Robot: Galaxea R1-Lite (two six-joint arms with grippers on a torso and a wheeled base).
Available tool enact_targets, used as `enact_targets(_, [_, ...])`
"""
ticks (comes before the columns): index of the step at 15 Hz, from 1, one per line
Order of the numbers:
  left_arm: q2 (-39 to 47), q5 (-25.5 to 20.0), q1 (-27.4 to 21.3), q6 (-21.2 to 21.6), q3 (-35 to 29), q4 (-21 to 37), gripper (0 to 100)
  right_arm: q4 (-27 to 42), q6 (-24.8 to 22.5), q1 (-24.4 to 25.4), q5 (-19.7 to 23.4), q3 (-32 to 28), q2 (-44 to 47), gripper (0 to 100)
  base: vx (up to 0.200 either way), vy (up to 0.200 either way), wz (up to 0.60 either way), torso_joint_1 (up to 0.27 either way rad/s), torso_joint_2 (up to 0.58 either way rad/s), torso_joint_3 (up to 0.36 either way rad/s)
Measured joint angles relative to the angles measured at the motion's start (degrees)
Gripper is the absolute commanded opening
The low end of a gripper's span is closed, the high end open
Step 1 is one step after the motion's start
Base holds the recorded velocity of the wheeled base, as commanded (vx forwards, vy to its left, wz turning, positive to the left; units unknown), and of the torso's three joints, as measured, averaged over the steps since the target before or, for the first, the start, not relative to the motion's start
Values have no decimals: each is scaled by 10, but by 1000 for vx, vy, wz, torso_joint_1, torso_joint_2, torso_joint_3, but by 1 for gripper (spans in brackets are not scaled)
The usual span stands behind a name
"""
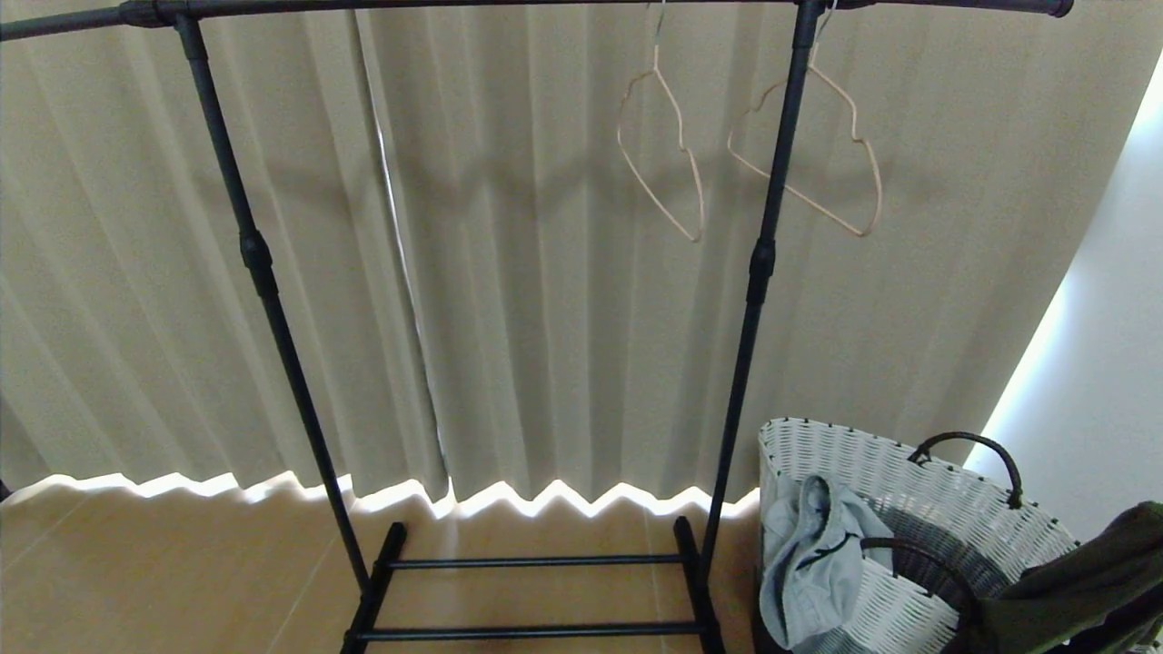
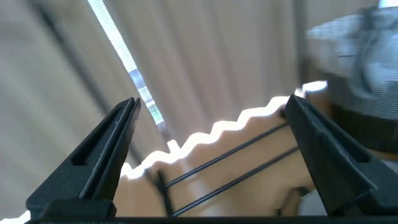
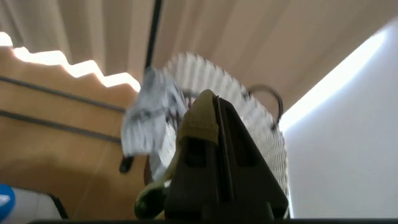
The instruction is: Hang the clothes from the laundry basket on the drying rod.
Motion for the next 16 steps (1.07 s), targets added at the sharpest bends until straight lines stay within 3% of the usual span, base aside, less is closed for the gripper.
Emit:
enact_targets(3, [34,-48,17,-5,-59,-3,100,1,1,5,40,-49,24,0,0,0,0,0,0,0])
enact_targets(6, [128,-60,30,-30,-111,-34,100,-2,13,45,50,-82,54,0,0,0,0,0,0,0])
enact_targets(8, [208,-62,32,-39,-139,-79,100,-3,48,91,51,-96,68,0,0,0,0,0,0,0])
enact_targets(10, [296,-63,22,-41,-178,-116,100,-3,120,141,50,-103,76,0,0,0,0,0,0,0])
enact_targets(13, [392,-56,-62,-41,-243,-133,100,-2,139,167,53,-116,93,0,0,0,0,0,0,0])
enact_targets(16, [471,0,-196,-45,-283,-138,100,-4,139,192,54,-166,123,0,0,0,0,0,0,0])
